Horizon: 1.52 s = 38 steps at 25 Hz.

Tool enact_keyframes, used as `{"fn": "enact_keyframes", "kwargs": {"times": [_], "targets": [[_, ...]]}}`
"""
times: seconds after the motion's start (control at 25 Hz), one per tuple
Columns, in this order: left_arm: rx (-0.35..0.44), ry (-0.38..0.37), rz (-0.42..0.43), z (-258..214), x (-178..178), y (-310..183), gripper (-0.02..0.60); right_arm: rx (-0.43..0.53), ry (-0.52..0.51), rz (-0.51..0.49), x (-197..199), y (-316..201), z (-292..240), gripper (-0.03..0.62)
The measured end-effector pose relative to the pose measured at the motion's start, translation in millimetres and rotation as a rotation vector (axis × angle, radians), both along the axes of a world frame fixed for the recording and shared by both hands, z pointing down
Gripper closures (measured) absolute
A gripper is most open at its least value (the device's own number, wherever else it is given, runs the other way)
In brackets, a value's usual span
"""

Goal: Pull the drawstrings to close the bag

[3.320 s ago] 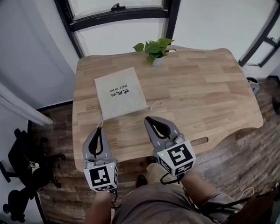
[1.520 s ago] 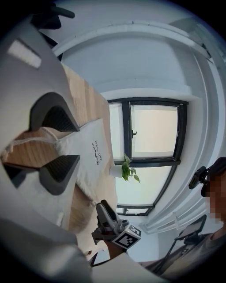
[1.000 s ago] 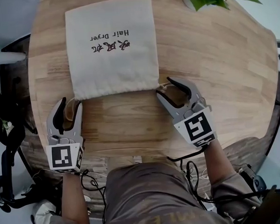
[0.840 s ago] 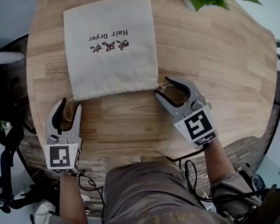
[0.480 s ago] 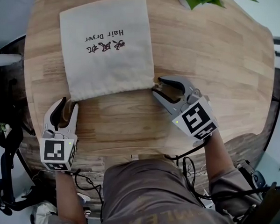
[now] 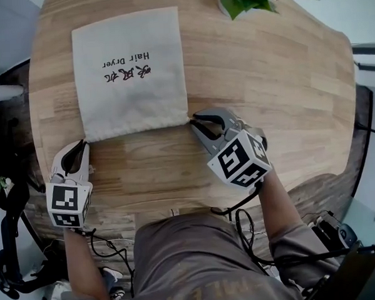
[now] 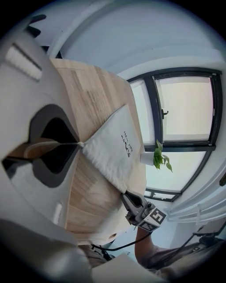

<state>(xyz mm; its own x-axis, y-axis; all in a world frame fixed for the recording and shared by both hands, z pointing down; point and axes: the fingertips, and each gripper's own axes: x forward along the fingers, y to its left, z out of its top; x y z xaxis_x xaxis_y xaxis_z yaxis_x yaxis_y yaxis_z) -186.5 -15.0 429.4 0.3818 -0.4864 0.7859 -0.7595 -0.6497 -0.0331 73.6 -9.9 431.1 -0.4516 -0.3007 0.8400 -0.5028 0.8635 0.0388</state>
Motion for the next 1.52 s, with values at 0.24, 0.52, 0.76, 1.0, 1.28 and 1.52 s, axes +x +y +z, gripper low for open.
{"fn": "enact_keyframes", "kwargs": {"times": [0.24, 0.52, 0.76, 1.0, 1.28, 1.52], "targets": [[0.005, -0.031, 0.048, 0, 2, -1, 0.566, -0.005, 0.045, 0.002, 2, 0, -1, 0.52], [-0.016, -0.105, 0.068, 0, -10, -4, 0.571, -0.001, 0.129, -0.022, 15, 2, -1, 0.528], [-0.02, -0.107, 0.019, 0, -22, -6, 0.572, -0.014, 0.121, -0.005, 38, 5, 1, 0.53], [-0.024, -0.124, 0.009, 0, -34, -6, 0.572, -0.035, 0.119, -0.007, 52, 10, 0, 0.53], [-0.017, -0.116, -0.01, -3, -36, -8, 0.574, -0.053, 0.123, 0.025, 66, 14, -1, 0.531], [0.032, -0.066, -0.051, -3, -35, 0, 0.509, -0.054, 0.065, 0.071, 60, 20, 2, 0.523]]}}
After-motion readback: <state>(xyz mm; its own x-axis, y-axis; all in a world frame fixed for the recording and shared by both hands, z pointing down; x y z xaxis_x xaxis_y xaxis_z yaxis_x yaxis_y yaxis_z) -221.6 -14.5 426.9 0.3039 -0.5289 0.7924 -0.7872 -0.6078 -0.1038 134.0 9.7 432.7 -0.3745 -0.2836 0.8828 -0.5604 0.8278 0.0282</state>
